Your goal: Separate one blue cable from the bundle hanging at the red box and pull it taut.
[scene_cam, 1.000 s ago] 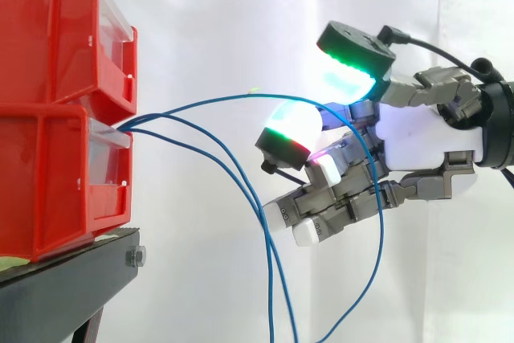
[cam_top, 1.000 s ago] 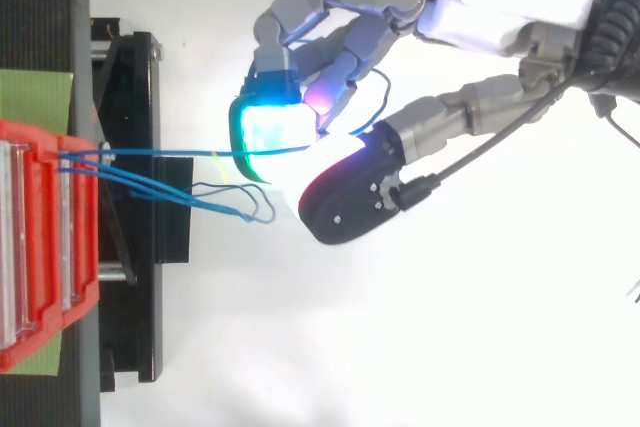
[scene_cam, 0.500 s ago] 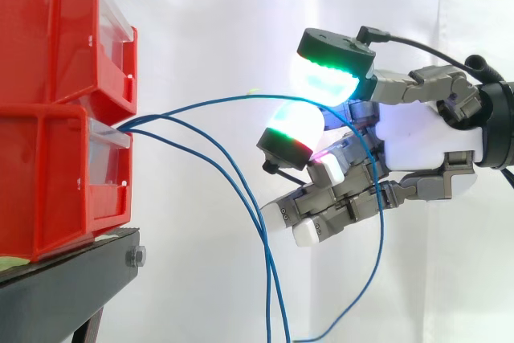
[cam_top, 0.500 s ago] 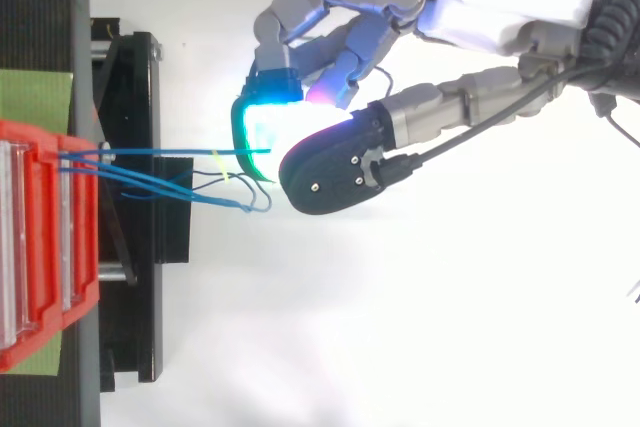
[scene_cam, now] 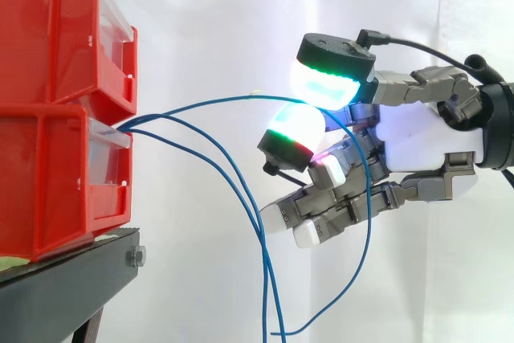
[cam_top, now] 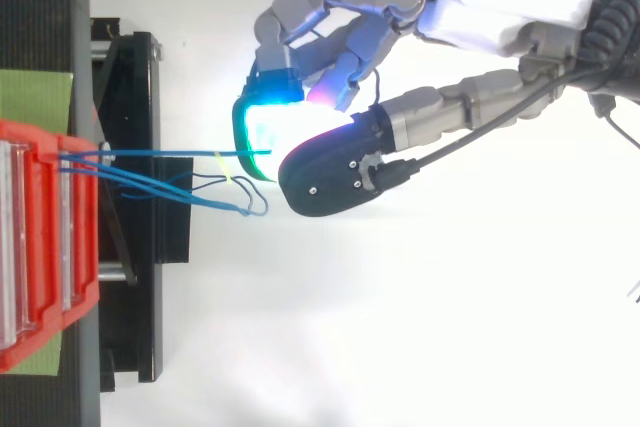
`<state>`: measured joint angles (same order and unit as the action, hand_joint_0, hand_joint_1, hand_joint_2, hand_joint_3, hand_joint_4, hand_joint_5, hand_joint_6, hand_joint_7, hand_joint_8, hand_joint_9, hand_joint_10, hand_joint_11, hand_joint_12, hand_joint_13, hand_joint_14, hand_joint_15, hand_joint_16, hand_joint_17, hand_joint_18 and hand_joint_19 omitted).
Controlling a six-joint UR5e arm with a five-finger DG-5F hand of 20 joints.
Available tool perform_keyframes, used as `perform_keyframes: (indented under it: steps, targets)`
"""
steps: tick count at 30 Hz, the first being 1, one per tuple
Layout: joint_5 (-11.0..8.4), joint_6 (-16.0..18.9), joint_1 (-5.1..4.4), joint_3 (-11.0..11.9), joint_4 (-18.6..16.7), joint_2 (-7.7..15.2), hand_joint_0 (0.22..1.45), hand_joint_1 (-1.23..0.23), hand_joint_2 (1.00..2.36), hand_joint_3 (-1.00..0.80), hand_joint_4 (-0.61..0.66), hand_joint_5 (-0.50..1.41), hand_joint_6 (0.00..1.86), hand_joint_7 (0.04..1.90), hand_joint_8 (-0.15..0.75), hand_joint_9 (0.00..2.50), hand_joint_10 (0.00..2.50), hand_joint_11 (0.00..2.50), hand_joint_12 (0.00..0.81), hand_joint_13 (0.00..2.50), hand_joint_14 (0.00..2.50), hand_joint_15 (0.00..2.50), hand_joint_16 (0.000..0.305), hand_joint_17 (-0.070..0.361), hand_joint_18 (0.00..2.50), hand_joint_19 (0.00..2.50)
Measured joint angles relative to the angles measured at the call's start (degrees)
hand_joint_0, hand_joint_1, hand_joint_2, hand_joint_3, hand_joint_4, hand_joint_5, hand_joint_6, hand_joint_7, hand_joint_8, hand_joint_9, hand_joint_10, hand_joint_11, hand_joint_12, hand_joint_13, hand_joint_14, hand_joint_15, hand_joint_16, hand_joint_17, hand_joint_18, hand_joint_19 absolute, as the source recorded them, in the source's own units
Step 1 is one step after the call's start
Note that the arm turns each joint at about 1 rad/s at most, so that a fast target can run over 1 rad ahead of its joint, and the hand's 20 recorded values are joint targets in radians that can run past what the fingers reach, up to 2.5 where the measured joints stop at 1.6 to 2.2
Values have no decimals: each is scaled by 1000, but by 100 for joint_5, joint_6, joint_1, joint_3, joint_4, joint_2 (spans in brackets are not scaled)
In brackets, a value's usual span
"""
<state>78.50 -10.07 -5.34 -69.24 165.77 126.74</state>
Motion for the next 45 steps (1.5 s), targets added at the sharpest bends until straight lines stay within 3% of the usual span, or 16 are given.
perform_keyframes:
  steps: [9, 13, 22, 27, 33, 45]
  targets:
    - [4, 201, -1, -70, -16, 5, 674, -751, 1023, -167, -2, -171, 943, 1295, 295, 1047, 22, 723, 299, 574, 9, 218, 37, 83, 493, 363]
    - [8, 412, -1, -209, -136, 25, 695, -750, 1024, -135, 5, -172, 945, 1434, 292, 1049, 22, 720, 298, 572, 9, 220, 37, 83, 488, 369]
    - [4, 1037, 19, -332, -401, 191, 711, -742, 1022, -168, -44, -180, 973, 1335, 290, 1026, 22, 746, 300, 572, 11, 227, 37, 84, 483, 372]
    - [-25, 1192, 23, -334, -413, 225, 711, -740, 1022, -169, -42, -181, 976, 1315, 288, 1020, 23, 748, 300, 569, 9, 227, 37, 84, 479, 372]
    - [-148, 1148, 8, -339, -319, 224, 709, -739, 1021, -167, -33, -182, 976, 1314, 292, 1019, 22, 745, 300, 566, 9, 233, 37, 84, 476, 372]
    - [-183, 660, -16, -339, -214, 220, 707, -738, 1020, -167, -29, -181, 976, 1313, 302, 1026, 22, 743, 297, 568, 10, 226, 37, 83, 472, 366]
